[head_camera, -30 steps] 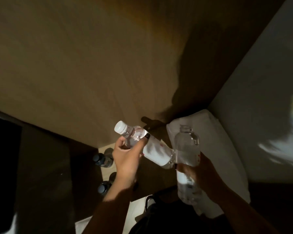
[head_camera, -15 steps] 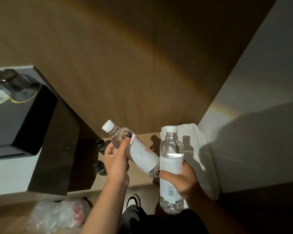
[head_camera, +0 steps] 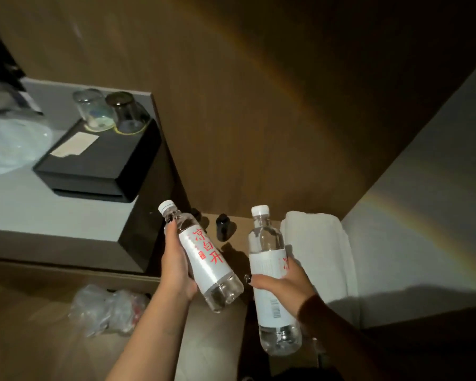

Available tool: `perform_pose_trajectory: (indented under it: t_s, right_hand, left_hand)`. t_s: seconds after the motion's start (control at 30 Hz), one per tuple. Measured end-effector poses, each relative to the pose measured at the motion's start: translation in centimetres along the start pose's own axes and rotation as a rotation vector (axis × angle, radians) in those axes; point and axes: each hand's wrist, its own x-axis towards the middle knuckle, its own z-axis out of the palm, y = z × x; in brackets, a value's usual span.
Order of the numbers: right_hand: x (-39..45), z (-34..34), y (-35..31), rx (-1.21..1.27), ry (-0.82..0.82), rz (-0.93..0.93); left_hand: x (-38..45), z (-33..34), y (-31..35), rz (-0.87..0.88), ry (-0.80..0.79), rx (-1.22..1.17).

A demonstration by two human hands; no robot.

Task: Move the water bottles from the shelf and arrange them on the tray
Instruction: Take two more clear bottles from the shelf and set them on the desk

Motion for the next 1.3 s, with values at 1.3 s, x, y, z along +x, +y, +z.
perform_pose_trajectory:
  t_s: [1.3]
  right_hand:
    - [12.4,67.7,-17.8,-0.237,-0.48,-0.168]
  left_hand:
    - [2.5,-47.4,45.8,0.328,0.223,0.042]
